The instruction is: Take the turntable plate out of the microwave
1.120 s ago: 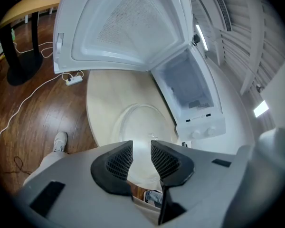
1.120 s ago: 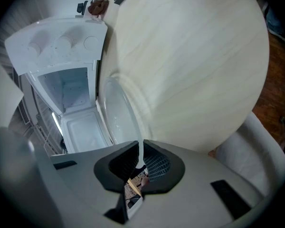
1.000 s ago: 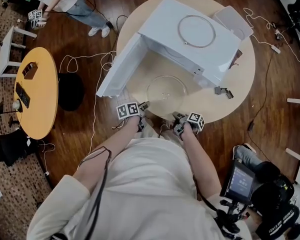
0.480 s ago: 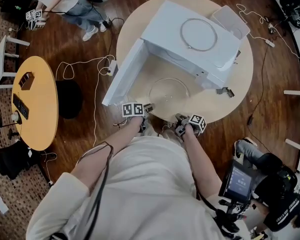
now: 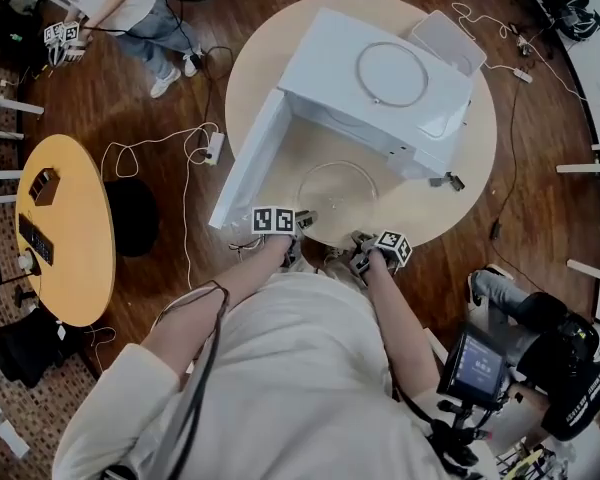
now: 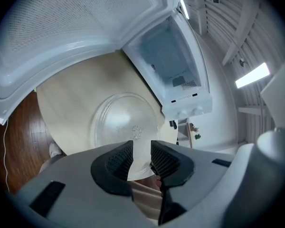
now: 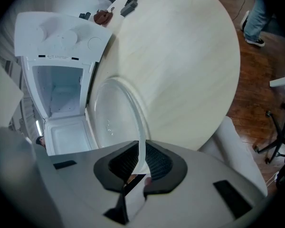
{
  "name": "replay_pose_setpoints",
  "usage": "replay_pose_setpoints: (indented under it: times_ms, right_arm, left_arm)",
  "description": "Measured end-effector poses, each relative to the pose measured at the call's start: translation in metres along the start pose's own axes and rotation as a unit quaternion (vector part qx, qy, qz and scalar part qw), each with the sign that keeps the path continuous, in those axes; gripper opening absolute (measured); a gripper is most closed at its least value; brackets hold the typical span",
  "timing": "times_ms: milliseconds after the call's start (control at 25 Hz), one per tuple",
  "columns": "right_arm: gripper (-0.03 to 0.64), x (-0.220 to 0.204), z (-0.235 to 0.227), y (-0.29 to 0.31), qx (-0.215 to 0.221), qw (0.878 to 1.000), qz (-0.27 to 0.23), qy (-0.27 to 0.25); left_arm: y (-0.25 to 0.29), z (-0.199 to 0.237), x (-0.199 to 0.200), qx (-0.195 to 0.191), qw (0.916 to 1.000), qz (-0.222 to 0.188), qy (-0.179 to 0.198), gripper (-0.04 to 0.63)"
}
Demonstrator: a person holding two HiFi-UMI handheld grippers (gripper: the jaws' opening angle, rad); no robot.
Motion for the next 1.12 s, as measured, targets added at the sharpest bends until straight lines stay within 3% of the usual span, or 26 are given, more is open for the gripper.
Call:
replay_pose_setpoints:
  times_ms: [360, 520, 720, 840, 1120]
  right_arm:
    - [0.033, -0.009, 0.004, 0.001, -0.038, 0.998, -0.042, -0.010]
    - [0.108, -0.009, 0.013, 0.000, -0.051, 0.995, -0.070, -0.042]
    - [0.167, -0.007, 0.020, -0.014, -0.111, 0.983, -0.113, -0.088]
    - [0.167, -0.004, 0.020, -0.028, -0.138, 0.975, -0.142, -0.100]
    - [0.167, -0.016, 0.028, -0.058, -0.159, 0.962, -0.184, -0.123]
  left_arm:
    - [-0.004, -0.004, 0.004, -0.018, 0.9986, 0.037, 0.033, 0.107]
    - [-0.008, -0.006, 0.005, -0.026, 0.9976, 0.046, 0.043, 0.107]
    - [-0.011, -0.006, 0.005, -0.038, 0.9970, 0.047, 0.048, 0.107]
    - [-0.012, -0.008, 0.006, -0.044, 0.9966, 0.045, 0.053, 0.107]
    - [-0.017, -0.016, -0.002, -0.066, 0.9933, 0.068, 0.066, 0.106]
Point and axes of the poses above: the fingertips, and each gripper's own axes: y forward along the fingers, z to its left, x out of its top, the point moved 2 cm from there along -y, backward along the fingers, and after that the axes turned 12 degrees about z, right-handed, at the moved point
